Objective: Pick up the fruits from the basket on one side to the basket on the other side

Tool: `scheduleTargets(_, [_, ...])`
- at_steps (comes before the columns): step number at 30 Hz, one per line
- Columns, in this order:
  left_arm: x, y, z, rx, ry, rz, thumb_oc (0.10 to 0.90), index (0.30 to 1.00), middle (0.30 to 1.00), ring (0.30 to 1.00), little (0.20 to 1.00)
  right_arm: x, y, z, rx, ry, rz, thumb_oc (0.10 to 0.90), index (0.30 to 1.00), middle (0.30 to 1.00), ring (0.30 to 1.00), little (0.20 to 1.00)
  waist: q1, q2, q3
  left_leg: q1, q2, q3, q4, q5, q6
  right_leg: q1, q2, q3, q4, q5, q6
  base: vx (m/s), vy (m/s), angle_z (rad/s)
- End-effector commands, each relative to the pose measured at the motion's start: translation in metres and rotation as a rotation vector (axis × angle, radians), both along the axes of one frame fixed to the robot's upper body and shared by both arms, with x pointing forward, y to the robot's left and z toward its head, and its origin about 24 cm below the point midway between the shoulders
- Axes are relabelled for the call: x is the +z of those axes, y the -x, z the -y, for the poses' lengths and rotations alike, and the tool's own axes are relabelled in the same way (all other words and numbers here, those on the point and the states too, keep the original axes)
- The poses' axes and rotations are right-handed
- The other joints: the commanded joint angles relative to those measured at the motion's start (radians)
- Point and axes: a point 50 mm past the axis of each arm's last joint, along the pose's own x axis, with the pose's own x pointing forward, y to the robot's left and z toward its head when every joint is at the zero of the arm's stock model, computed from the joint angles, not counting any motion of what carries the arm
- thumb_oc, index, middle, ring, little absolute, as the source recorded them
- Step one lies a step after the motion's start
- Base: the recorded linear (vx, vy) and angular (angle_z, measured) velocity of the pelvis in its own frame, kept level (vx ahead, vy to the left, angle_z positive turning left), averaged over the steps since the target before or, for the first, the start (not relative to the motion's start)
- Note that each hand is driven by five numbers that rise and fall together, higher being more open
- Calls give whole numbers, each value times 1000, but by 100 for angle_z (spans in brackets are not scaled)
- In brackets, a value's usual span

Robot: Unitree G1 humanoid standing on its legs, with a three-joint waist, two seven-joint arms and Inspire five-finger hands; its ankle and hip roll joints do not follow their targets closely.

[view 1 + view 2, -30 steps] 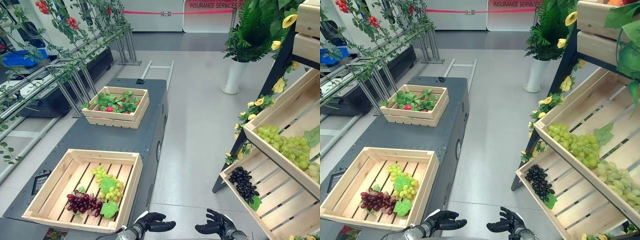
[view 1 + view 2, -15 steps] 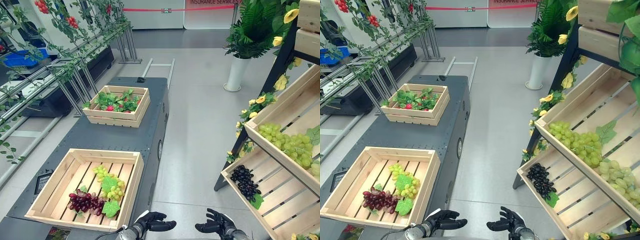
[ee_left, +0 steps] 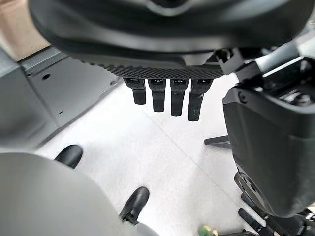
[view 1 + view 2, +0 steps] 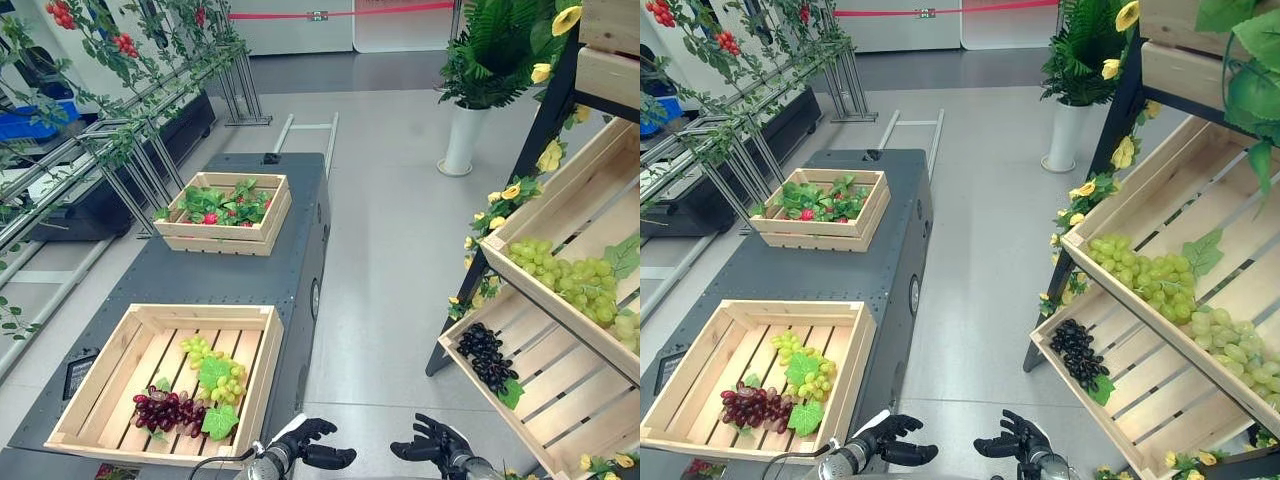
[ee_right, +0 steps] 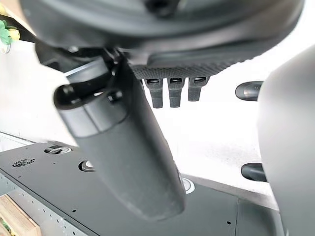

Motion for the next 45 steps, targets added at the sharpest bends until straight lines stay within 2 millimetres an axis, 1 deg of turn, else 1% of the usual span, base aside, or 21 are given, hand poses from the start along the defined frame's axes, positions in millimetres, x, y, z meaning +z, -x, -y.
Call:
scheduleTargets(1, [21, -43, 14, -19, 75, 192, 800, 900, 900, 900, 900, 7, -28, -7, 44, -11, 60, 800, 900, 900, 900, 900, 10, -24, 39, 20, -86, 16, 9, -108, 64, 26, -4, 17, 14, -40, -16, 0, 0, 0])
scheduleTargets(2, [25, -49, 7, 71, 91, 249, 800, 900, 900, 900, 900, 7, -28, -6, 49, -23, 59, 800, 900, 900, 900, 900, 14, -25, 42, 18, -88, 10, 9, -107, 64, 26, -5, 14, 15, -41, -16, 0, 0, 0])
scheduleTargets(4, [31, -57, -1, 154, 106, 306, 800, 900, 900, 900, 900, 8, -28, -5, 50, -28, 59, 800, 900, 900, 900, 900, 18, -25, 47, 16, -90, 5, 9, -106, 64, 25, -5, 10, 16, -43, -17, -7, 13, 2])
scheduleTargets(5, [41, -67, -10, 218, 124, 388, 800, 900, 900, 900, 900, 9, -30, -2, 42, -28, 61, 800, 900, 900, 900, 900, 25, -24, 54, 10, -92, -2, 9, -102, 65, 21, -7, 4, 21, -46, -19, -19, 26, 4])
scheduleTargets(6, [43, -68, -11, 227, 126, 406, 800, 900, 900, 900, 900, 9, -31, -1, 41, -28, 60, 800, 900, 900, 900, 900, 26, -24, 55, 9, -93, -3, 9, -101, 65, 20, -7, 3, 21, -46, -19, -30, 40, 7])
scheduleTargets(7, [58, -82, -20, 271, 142, 530, 800, 900, 900, 900, 900, 10, -32, 3, 24, -27, 61, 800, 900, 900, 900, 900, 37, -21, 62, 2, -95, -13, 9, -97, 64, 18, -10, -9, 24, -46, -21, -14, 36, 6])
scheduleTargets(9, [69, -90, -28, 304, 160, 601, 800, 900, 900, 900, 900, 11, -31, 8, 14, -22, 62, 800, 900, 900, 900, 900, 43, -19, 66, 0, -97, -22, 9, -95, 64, 20, -11, -18, 22, -46, -23, -2, 38, 5])
scheduleTargets(10, [86, -102, -36, 326, 171, 696, 800, 900, 900, 900, 900, 11, -29, 12, 1, -13, 63, 800, 900, 900, 900, 900, 53, -16, 68, -4, -100, -33, 9, -93, 64, 22, -14, -28, 21, -48, -24, 8, 49, 16])
scheduleTargets(12, [111, -116, -50, 344, 162, 839, 800, 900, 900, 900, 900, 11, -26, 18, -15, 0, 58, 800, 900, 900, 900, 900, 66, -13, 72, -11, -103, -48, 9, -89, 63, 19, -17, -42, 24, -50, -27, 5, 58, 29])
scheduleTargets(13, [118, -120, -55, 350, 154, 872, 800, 900, 900, 900, 900, 11, -26, 20, -20, 5, 57, 800, 900, 900, 900, 900, 70, -13, 73, -13, -103, -52, 9, -87, 63, 18, -18, -45, 26, -51, -27, 6, 54, 28])
scheduleTargets(14, [133, -128, -65, 368, 117, 943, 800, 900, 900, 900, 900, 11, -24, 24, -25, 15, 56, 800, 900, 900, 900, 900, 77, -12, 76, -18, -104, -63, 9, -84, 62, 15, -20, -53, 32, -54, -29, 11, 46, 20])
scheduleTargets(17, [154, -138, -88, 389, -5, 1048, 800, 900, 900, 900, 900, 12, -21, 29, -51, 24, 61, 800, 900, 900, 900, 900, 88, -11, 84, -28, -106, -86, 9, -74, 59, 10, -22, -70, 45, -60, -36, 27, 48, 14])
scheduleTargets(23, [174, -142, -121, 422, -262, 1170, 800, 900, 900, 900, 900, 12, -20, 31, -12, 34, 58, 800, 900, 900, 900, 900, 103, -9, 111, -61, -102, -105, 9, -53, 53, -23, -21, -90, 77, -76, -47, 14, 56, 20])
scheduleTargets(25, [191, -152, -132, 427, -371, 1235, 800, 900, 900, 900, 900, 16, -30, 32, 20, 41, 79, 800, 900, 900, 900, 900, 113, -9, 149, -92, -96, -105, 9, -32, 49, -62, -23, -100, 106, -81, -53, -120, 34, 18])
scheduleTargets(28, [207, -161, -145, 421, -502, 1277, 800, 900, 900, 900, 900, 23, -46, 33, 31, 35, 123, 800, 900, 900, 900, 900, 124, -2, 197, -123, -97, -114, 32, -26, 46, -92, -25, -115, 143, -92, -64, -104, 30, 19])
scheduleTargets(30, [212, -163, -150, 424, -549, 1289, 800, 900, 900, 900, 900, 26, -52, 34, 24, 26, 145, 800, 900, 900, 900, 900, 126, 2, 213, -137, -98, -117, 49, -27, 45, -104, -27, -122, 165, -102, -69, -76, 55, 15])
scheduleTargets(31, [220, -166, -160, 427, -616, 1299, 800, 900, 900, 900, 900, 31, -60, 35, 13, 22, 181, 800, 900, 900, 900, 900, 126, 10, 236, -165, -103, -122, 83, -28, 42, -129, -30, -133, 209, -118, -76, -107, 100, 5])
scheduleTargets(35, [236, -170, -180, 462, -750, 1311, 800, 900, 900, 900, 900, 42, -76, 43, 17, 39, 242, 800, 900, 900, 900, 900, 125, 21, 289, -228, -109, -110, 173, -39, 31, -182, -46, -149, 290, -147, -89, -88, 121, 18])
scheduleTargets(39, [252, -173, -195, 474, -846, 1321, 800, 900, 900, 900, 900, 56, -97, 47, -1, 33, 316, 800, 900, 900, 900, 900, 128, 13, 346, -320, -110, -89, 310, -63, 25, -250, -60, -152, 400, -180, -103, -101, 110, 10])
scheduleTargets(42, [274, -176, -207, 494, -944, 1373, 800, 900, 900, 900, 900, 65, -110, 52, -31, 26, 362, 800, 900, 900, 900, 900, 128, 1, 389, -414, -99, -59, 440, -98, 28, -321, -73, -147, 523, -219, -117, -86, 85, 20])
scheduleTargets(45, [288, -179, -212, 459, -1032, 1383, 800, 900, 900, 900, 900, 70, -116, 54, -45, 31, 375, 800, 900, 900, 900, 900, 127, -2, 409, -465, -95, -49, 499, -113, 32, -363, -81, -139, 589, -241, -125, -54, 82, 23])
